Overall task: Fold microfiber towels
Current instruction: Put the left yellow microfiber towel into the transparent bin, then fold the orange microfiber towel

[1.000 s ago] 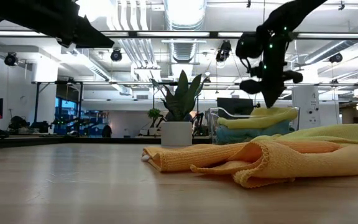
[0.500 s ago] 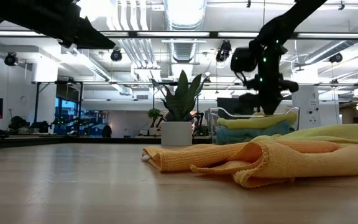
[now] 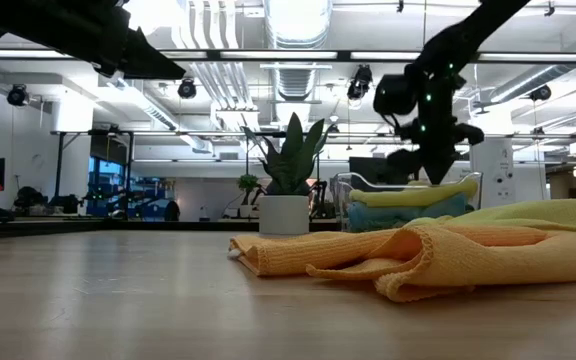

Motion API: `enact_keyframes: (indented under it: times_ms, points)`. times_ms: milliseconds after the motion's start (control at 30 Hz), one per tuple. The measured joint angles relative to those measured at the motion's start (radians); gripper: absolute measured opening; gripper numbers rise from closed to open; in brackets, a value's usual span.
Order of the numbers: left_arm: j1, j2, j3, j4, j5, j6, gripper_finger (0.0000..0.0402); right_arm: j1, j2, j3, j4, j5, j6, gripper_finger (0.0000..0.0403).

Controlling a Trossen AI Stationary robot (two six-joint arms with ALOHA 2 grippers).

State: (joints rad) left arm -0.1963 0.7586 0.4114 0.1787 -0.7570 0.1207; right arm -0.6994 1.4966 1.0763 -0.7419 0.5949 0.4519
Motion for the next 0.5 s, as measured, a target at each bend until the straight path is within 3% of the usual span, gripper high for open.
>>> enact_keyframes:
  times_ms: [233, 500]
  points:
    - [0.0, 0.0, 0.0, -0.002, 0.0, 0.0, 0.0102, 0.0, 0.06, -0.024, 0.03, 0.0, -0.019, 0.0008]
    - [0.0, 0.001, -0.001, -0.002, 0.0, -0.007, 0.0102, 0.022, -0.043, 0.034, -0.046, 0.01, -0.02, 0.0008]
